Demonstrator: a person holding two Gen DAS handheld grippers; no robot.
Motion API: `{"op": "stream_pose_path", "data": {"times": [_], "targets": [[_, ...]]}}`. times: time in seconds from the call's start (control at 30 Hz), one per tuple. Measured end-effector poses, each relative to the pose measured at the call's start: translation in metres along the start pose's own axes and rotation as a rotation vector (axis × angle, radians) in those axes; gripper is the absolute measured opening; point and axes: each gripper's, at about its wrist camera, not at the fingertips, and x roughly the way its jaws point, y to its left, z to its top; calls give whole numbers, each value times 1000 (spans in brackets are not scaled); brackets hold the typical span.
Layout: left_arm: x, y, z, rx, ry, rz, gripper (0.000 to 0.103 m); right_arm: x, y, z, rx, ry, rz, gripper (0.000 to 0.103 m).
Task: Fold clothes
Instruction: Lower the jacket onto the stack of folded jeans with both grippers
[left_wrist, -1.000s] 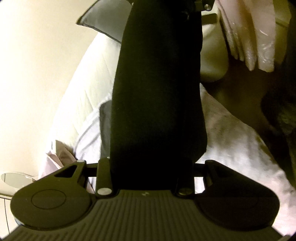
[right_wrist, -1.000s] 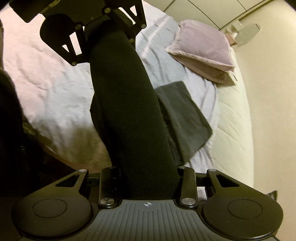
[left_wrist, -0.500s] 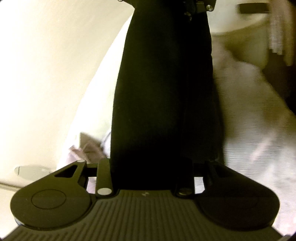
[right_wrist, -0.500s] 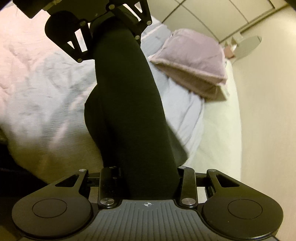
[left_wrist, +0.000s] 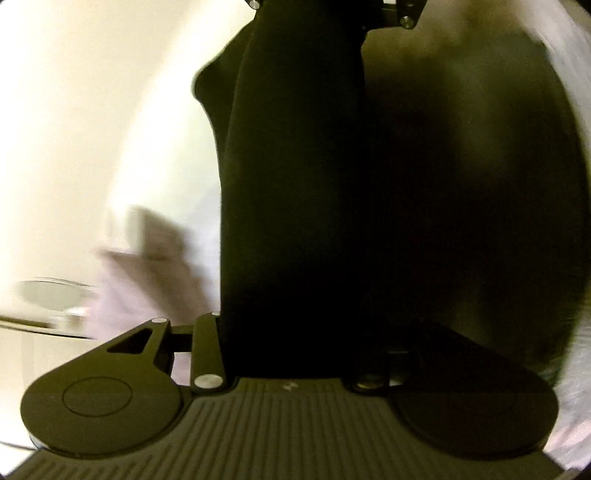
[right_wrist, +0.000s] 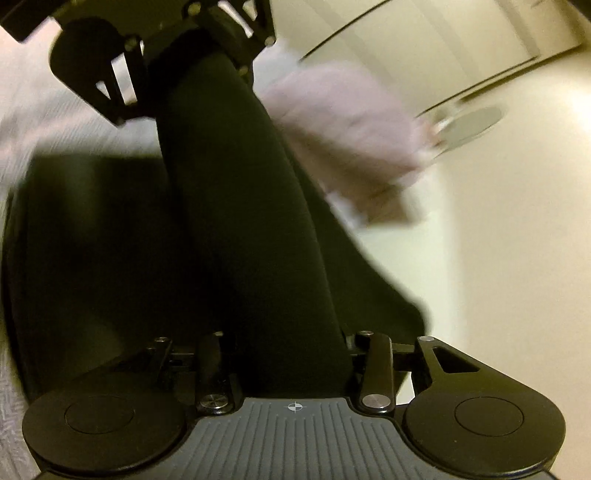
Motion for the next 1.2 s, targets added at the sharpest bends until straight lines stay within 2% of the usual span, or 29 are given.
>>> {"op": "stream_pose_path", "data": {"times": [0.03,0.07,0.13,0.2,0.23,0.3,0.47,0.6,0.7,0.73,0.77,0.8,0.87,0.93,1.07,1.13,1.17,1.2], "targets": [[10,-22,0,29,11,9,37,21,20,-9,-27,41,75,42],[15,-38,0,40,16,27,35,28,34,-13,-49,54,80,47],[11,-43,-4,2,4,75,36,29,49,-18,-59,47,46,50],[2,-38,-11,-21,-19,65,41,17,46,-23,-26,21,31,54],[-2,-37,-12,0,-25,54,42,12,43,-26,-14,13,35,56],[-9,-36,-14,31,-36,47,45,2,40,-31,-18,30,31,57],[-21,-35,-18,17,-39,56,45,-18,46,-40,-9,64,14,58],[-14,-56,-18,13,-40,71,46,-19,66,-52,-36,62,12,59],[-11,-57,-18,-2,-35,46,42,-11,70,-54,-37,52,4,58],[-18,-44,-20,-15,-36,32,41,-8,65,-55,-12,49,10,56],[-20,-38,-20,-30,-38,20,39,-4,59,-54,21,50,25,46],[-27,-28,-21,-41,-41,15,37,-4,53,-53,54,54,40,44],[-51,0,-30,-48,-55,32,34,-14,39,-51,96,52,49,38],[-70,5,-27,-61,-72,66,33,-32,29,-49,122,39,33,37],[-91,-16,-19,-62,-71,83,33,-61,32,-50,153,42,10,37],[-84,-38,-15,-18,-48,71,38,-57,50,-54,138,69,30,37],[-80,-48,-15,13,-33,76,44,-53,61,-55,111,83,34,37],[-77,-57,-14,40,-23,88,44,-48,72,-54,79,97,35,38]]}}
